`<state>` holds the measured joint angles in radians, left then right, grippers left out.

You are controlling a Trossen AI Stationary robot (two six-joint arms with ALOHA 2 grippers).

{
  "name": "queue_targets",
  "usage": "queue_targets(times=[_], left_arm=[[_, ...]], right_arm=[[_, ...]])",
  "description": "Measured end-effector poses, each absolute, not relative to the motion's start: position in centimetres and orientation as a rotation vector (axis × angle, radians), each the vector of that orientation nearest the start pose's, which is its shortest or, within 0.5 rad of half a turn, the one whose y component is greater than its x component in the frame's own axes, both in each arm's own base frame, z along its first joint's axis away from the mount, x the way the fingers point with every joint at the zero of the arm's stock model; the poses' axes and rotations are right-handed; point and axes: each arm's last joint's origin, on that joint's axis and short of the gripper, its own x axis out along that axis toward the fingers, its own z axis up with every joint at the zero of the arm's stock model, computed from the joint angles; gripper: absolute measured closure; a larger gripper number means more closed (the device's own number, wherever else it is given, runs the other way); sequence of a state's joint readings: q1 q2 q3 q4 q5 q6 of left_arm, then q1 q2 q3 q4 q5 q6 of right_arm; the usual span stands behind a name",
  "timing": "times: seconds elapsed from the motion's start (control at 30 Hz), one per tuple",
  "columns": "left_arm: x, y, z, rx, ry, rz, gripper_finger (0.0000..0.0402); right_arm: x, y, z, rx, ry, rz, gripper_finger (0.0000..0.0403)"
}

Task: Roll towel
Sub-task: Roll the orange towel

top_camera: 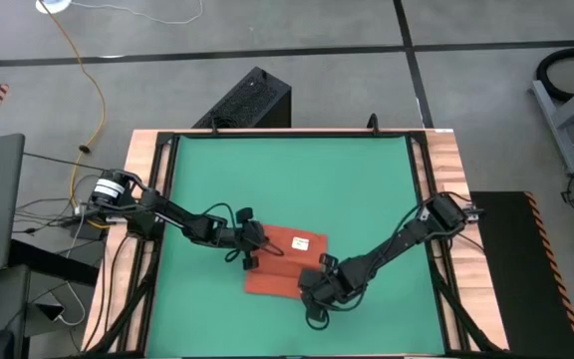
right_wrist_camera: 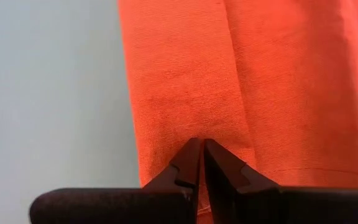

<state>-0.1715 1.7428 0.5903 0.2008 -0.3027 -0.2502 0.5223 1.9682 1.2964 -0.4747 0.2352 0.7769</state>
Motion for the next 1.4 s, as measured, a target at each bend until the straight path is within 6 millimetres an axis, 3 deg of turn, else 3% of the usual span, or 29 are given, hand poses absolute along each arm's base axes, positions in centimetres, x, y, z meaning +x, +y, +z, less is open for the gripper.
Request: queue_targets(times=[0.4, 0.63, 0.8, 0.97, 1.1, 1.27, 1.4], left_arm=[[26.4, -2.8, 9.3, -0.035, 0.912, 0.408, 0.0402], [24.1, 0.0, 12.9, 0.01, 0.951, 0.52, 0.0402], [23.4, 0.3, 15.1, -0.001, 0.903, 0.463, 0.0402], [23.0, -0.9, 18.0, -0.088, 0.757, 0.337, 0.0402], [23.0, -3.5, 19.7, -0.112, 0.587, 0.162, 0.0401], [22.6, -7.4, 19.1, -0.022, 0.416, -0.055, 0.0402], [22.3, -8.8, 18.7, 0.003, 0.31, -0.136, 0.0402]], right_arm=[[34.5, 18.2, 15.4, 0.173, 1.084, -0.131, 0.0359], [35.3, 16.5, 15.4, 0.137, 1.083, -0.149, 0.0359], [35.8, 15.8, 15.5, 0.12, 1.046, -0.189, 0.0359], [36.7, 15.5, 15.9, 0.097, 0.965, -0.158, 0.036], [37.0, 15.4, 16.2, 0.097, 0.938, -0.16, 0.0361], [36.1, 16.9, 19.3, 0.021, 0.825, -0.153, 0.0378], [34.3, 19.2, 21.0, -0.057, 0.784, -0.112, 0.039]])
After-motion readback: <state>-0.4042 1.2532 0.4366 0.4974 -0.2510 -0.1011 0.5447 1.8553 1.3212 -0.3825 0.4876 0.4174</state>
